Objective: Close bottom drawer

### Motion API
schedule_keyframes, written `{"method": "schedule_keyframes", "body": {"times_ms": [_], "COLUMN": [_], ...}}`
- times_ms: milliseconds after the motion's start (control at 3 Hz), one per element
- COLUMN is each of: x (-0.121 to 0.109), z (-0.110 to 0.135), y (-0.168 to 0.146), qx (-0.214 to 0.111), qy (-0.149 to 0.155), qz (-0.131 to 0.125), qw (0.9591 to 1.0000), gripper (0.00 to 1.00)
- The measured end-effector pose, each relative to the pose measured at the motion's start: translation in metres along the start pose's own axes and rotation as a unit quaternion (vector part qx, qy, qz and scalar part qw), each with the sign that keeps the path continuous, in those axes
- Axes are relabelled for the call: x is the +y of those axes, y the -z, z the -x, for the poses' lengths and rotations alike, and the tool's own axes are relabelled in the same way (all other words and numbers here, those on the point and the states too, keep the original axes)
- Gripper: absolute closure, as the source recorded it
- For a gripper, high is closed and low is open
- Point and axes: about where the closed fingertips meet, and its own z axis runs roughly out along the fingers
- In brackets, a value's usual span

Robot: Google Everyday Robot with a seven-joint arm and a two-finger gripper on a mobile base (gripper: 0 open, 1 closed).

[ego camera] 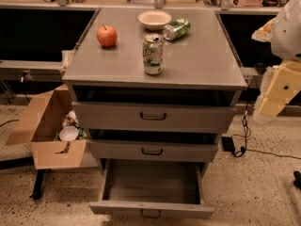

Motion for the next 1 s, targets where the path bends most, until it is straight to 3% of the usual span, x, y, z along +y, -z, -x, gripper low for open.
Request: {"method": "schedule_keyframes", "body": {"times_ms": [333, 667, 1000], "x": [0.0, 0.016, 0.056], "z": [0.0, -0.004, -0.016], "y": [0.0, -0.044, -0.101], "qx": [0.0, 0.011, -0.02], "qy": [0.0, 0.021, 0.042], "qz": [0.0, 0.042, 0.074], "qw": [1.0, 0.9988, 0.9962], "gripper": [0.0, 0.0, 0.0]}}
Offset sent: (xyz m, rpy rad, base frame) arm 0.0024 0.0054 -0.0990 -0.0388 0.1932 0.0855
